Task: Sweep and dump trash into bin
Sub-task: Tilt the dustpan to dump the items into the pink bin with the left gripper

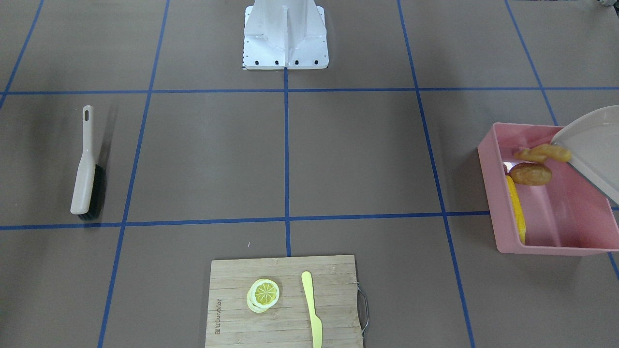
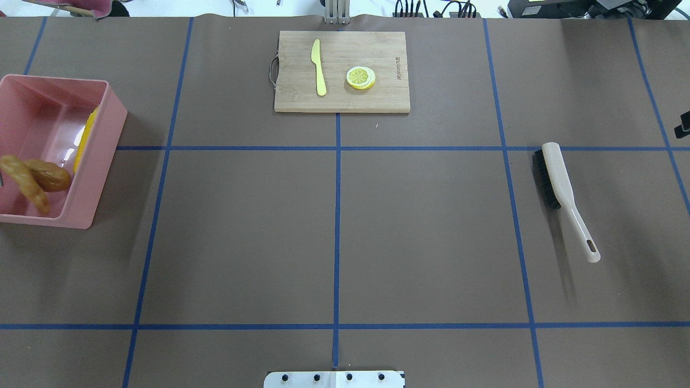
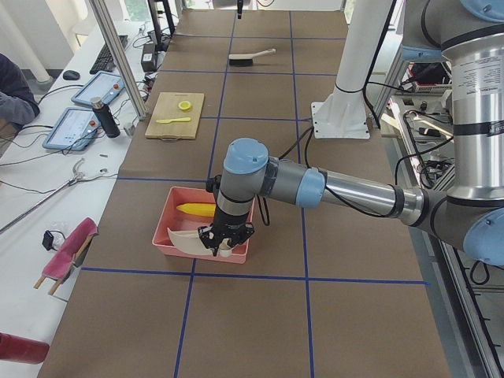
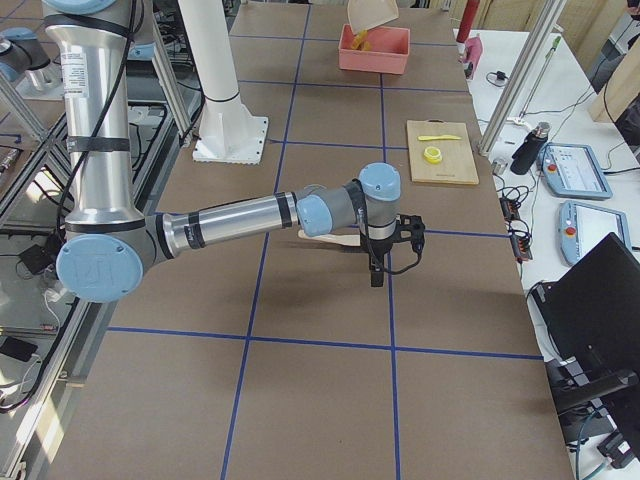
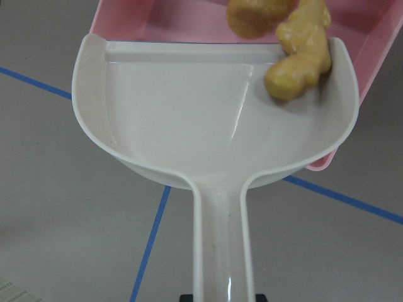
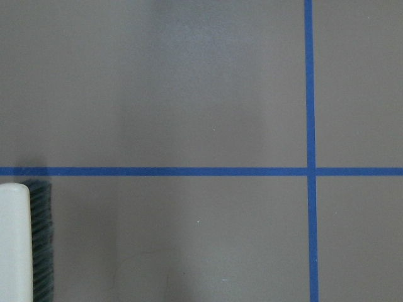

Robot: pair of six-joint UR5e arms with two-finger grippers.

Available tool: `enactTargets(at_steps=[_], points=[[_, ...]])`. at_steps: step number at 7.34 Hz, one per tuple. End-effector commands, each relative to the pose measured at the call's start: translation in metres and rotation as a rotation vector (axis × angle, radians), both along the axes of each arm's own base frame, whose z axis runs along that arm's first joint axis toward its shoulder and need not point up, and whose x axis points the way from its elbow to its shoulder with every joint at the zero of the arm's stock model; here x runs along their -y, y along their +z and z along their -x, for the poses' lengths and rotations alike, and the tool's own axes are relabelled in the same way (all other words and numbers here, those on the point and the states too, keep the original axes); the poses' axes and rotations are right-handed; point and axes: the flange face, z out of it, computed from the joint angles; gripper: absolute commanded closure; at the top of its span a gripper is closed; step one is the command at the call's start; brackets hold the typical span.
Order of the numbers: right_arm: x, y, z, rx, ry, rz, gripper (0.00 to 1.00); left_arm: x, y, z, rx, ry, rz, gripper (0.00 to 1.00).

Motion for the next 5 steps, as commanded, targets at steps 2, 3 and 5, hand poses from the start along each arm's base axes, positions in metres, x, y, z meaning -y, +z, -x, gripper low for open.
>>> enactTargets(at_steps=[2, 3, 5], points=[[-0.026, 0.033, -0.026, 0.017, -0.039, -0.033, 0.00, -0.002, -0.007, 0.008, -0.010, 0.008, -0.022, 1.00], [-0.025, 0.037, -0.027, 0.005, -0.049, -0.049, 0.00, -0.004, -0.011, 0.002, -0.136, 0.009, -0.011, 1.00], [-0.023, 0.055, -0.025, 0.005, -0.047, 0.000, 0.00, 0.002, -0.030, -0.006, -0.333, -0.030, 0.025, 1.00]])
